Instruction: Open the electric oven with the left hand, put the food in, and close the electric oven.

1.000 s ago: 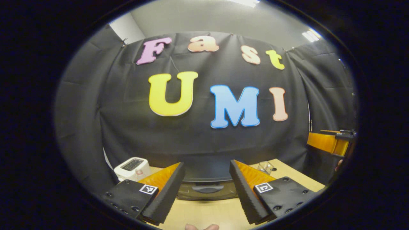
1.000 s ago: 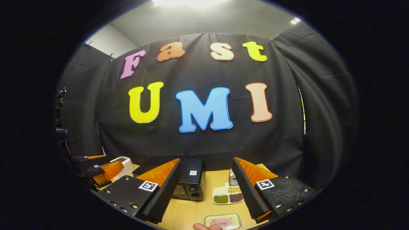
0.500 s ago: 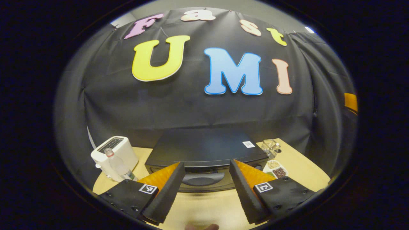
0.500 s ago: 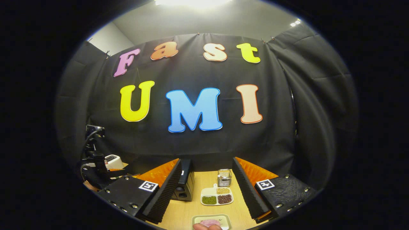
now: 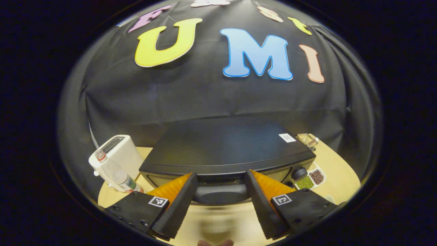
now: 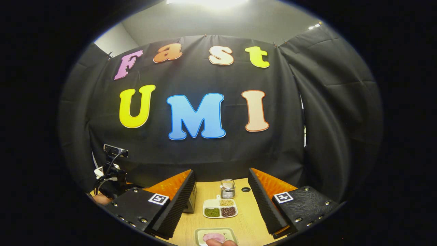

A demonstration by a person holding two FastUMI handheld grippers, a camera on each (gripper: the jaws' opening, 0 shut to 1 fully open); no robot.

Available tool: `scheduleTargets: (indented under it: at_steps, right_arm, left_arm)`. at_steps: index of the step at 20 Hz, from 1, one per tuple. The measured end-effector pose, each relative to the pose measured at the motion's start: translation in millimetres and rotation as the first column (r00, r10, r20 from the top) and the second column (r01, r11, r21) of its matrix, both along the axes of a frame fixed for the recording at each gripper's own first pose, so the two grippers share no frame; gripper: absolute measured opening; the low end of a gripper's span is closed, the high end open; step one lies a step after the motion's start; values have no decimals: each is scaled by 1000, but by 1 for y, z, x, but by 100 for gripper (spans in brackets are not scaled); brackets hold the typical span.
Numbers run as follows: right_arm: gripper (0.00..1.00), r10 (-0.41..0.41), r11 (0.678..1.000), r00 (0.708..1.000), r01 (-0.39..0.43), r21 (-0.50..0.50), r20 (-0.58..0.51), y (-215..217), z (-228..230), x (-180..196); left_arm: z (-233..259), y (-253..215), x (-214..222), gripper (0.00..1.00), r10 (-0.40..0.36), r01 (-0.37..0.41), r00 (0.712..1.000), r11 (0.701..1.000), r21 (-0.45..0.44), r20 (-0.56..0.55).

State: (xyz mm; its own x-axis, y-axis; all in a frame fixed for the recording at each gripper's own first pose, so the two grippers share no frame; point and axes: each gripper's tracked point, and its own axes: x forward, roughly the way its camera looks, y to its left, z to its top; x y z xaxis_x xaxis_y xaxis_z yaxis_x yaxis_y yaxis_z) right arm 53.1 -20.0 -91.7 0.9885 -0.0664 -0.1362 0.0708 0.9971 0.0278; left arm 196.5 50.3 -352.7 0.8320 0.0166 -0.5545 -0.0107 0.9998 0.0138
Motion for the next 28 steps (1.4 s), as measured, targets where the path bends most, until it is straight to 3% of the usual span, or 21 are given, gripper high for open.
scheduleTargets:
  at_steps: [2, 4, 12, 13, 14, 21, 25, 26, 28]
  right_arm:
    - [96, 1, 1000, 1000, -1, -3, 1, 1, 1, -1]
    - [96, 11, 1000, 1000, -11, 1, 2, 6, 1, -1]
    - [96, 38, 999, 999, -38, 1, 6, 15, 6, -7]
    - [96, 38, 999, 999, -38, -1, 6, 14, 6, -8]
    - [96, 36, 999, 999, -35, -3, 5, 13, 6, -12]
    - [96, 17, 1000, 1000, -17, -8, 1, 8, 6, -28]
    - [96, 4, 1000, 1000, -4, -15, -9, 3, 4, -37]
    - [96, 3, 1000, 1000, -3, -17, -10, 2, 3, -39]
    - [96, 1, 1000, 1000, -1, -21, -13, 1, 3, -42]
  left_arm:
    - [0, 1, -3, 92, -2, 2, 1000, 1000, 10, 0]
    - [0, 0, -5, 98, -2, 2, 1000, 1000, -1, -9]
    - [-6, -3, -49, 95, -11, 11, 999, 1000, -3, -33]
    - [-9, -4, -56, 99, -13, 13, 999, 1000, -1, -38]
    - [-11, -5, -61, 95, -15, 15, 999, 1000, 2, -43]
    - [-32, -9, -102, 98, -23, 23, 995, 1000, 2, -92]
    - [-51, -9, -124, 95, -16, 15, 990, 1000, -5, -143]
    - [-54, -9, -128, 99, -15, 13, 989, 1000, -12, -147]
    - [-66, -12, -141, 95, -16, 12, 986, 1000, -23, -168]
